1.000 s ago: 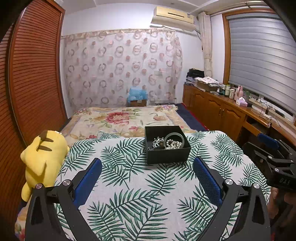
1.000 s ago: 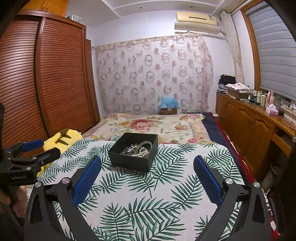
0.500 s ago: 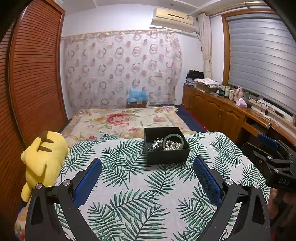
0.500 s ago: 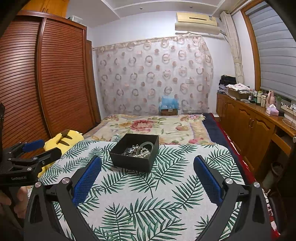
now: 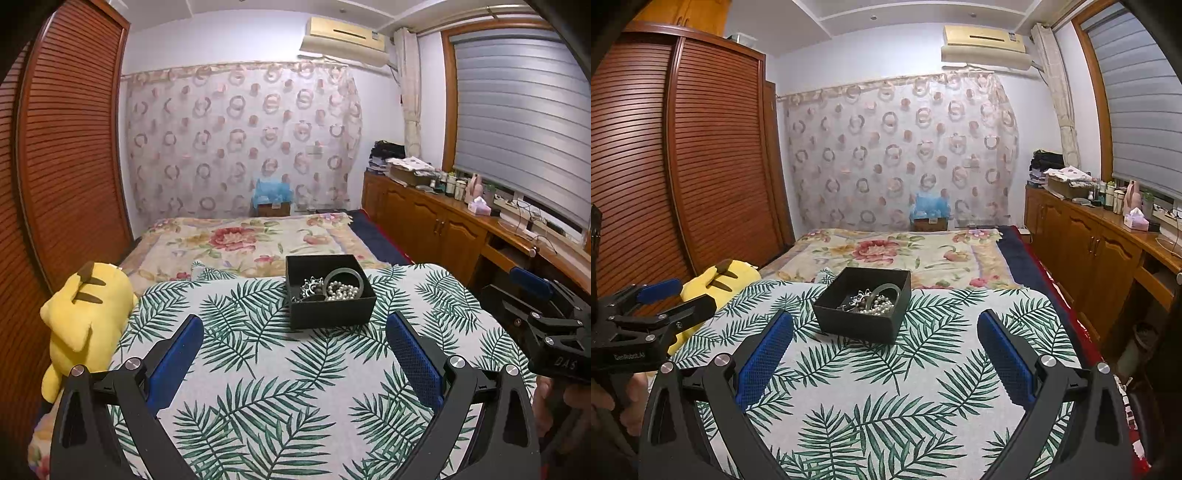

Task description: Organize jewelry

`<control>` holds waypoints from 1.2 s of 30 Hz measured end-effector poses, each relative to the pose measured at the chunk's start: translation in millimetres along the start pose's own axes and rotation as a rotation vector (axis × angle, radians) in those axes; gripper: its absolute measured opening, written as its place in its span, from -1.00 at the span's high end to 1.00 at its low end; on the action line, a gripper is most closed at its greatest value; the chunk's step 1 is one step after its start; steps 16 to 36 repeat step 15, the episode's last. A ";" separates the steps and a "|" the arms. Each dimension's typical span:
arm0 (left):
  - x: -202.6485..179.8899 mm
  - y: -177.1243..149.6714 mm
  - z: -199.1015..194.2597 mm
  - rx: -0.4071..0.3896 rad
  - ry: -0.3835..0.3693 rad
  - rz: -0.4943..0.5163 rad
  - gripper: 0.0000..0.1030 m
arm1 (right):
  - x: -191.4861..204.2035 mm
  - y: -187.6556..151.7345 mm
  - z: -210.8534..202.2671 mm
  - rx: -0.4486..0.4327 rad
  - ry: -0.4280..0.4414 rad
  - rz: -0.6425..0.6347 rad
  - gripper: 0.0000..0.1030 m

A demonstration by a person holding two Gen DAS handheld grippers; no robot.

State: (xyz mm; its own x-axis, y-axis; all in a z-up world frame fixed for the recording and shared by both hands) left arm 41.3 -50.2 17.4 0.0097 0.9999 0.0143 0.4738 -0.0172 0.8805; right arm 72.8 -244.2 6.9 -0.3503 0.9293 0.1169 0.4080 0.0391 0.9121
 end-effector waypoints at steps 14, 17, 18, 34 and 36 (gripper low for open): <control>-0.1 -0.6 -0.8 -0.003 0.001 0.001 -0.85 | 1.0 1.3 -1.4 -0.001 0.000 0.001 -0.95; -0.1 0.0 -1.4 -0.004 0.001 0.001 -0.85 | 1.6 1.2 -1.2 -0.002 0.000 0.001 -0.95; -0.1 0.0 -1.4 -0.004 0.001 0.001 -0.85 | 1.6 1.2 -1.2 -0.002 0.000 0.001 -0.95; -0.1 0.0 -1.4 -0.004 0.001 0.001 -0.85 | 1.6 1.2 -1.2 -0.002 0.000 0.001 -0.95; -0.1 0.0 -1.4 -0.004 0.001 0.001 -0.85 | 1.6 1.2 -1.2 -0.002 0.000 0.001 -0.95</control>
Point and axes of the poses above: each gripper's, at about its wrist camera, not at the fingertips, and z roughly the way its jaws point, x to its left, y to its top, the point moved 2 cm from there along z, roughly the way its jaws point, and after that the axes turned 3 degrees about y, right-handed, at the moved point
